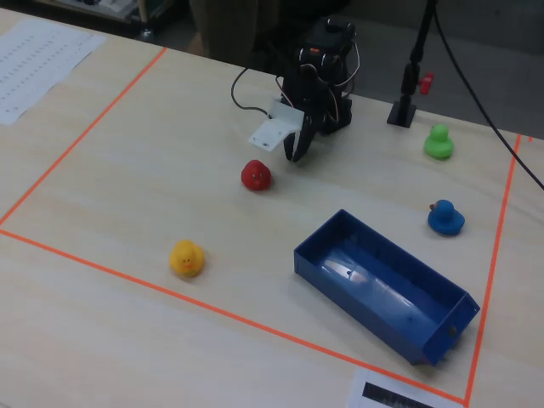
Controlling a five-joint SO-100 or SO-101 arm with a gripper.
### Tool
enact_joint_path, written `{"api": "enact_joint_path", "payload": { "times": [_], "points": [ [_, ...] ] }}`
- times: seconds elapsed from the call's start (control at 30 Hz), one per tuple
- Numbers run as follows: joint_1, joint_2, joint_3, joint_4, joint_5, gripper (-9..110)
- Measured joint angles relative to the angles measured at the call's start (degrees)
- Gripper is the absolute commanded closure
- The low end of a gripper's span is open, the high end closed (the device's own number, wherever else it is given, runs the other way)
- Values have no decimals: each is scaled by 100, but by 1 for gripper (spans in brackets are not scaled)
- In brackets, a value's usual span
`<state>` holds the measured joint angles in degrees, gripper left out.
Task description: Grasp blue duck and put it into box.
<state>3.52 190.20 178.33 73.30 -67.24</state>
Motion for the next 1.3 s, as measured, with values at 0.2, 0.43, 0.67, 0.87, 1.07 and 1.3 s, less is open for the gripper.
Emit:
{"api": "enact_joint_path", "payload": {
  "times": [0.2, 0.43, 0.67, 0.87, 1.07, 1.3],
  "points": [
    [0, 0, 0, 0, 0, 101],
    [0, 0, 0, 0, 0, 101],
    [35, -448, -149, -97, -325, 81],
    [-686, -2883, -2566, 633, -220, 68],
    [-2593, -5748, -6091, 1652, 1213, 65],
    [-4878, -9009, -9378, 1688, 2751, 65]
  ]
}}
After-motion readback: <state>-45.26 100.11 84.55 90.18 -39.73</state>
